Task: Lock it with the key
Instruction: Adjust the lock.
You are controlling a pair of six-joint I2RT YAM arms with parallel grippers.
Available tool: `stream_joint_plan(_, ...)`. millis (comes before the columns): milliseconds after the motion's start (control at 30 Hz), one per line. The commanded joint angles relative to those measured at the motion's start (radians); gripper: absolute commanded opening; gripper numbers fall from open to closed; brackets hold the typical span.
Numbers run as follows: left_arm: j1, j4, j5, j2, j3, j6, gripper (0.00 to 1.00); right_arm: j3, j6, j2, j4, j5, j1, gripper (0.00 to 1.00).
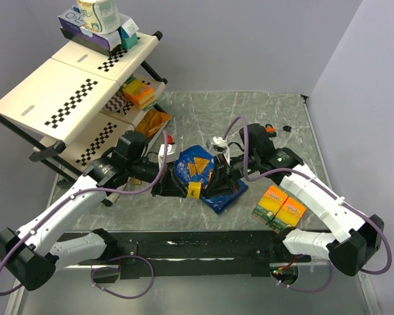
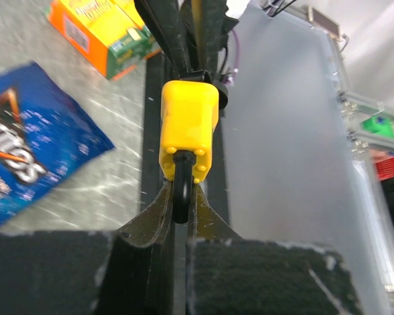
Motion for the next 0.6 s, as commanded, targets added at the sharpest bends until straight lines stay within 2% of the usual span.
stream_joint_plan(0, 0.016, 0.062, 0.042, 0.009, 0.067, 0.133, 0.01, 0.062, -0.106, -0.062, 0.011, -0.028, -0.032, 0.26)
stream_joint_plan(233, 0.016, 0.073, 0.057, 0.001, 0.052, 0.127, 0.01, 0.076, -0.146, -0.099, -0.058, -0.018, -0.086, 0.34)
stream_joint_plan(367, 0.016, 0.056, 0.048, 0.010, 0.061, 0.141, 0.01, 0.107, -0.190, -0.094, -0.131, -0.010, -0.090, 0.52)
stream_joint_plan(567, 0.016, 0.088, 0.039, 0.020, 0.066, 0.116, 0.01, 0.105, -0.111, -0.111, -0.062, -0.004, -0.087, 0.53)
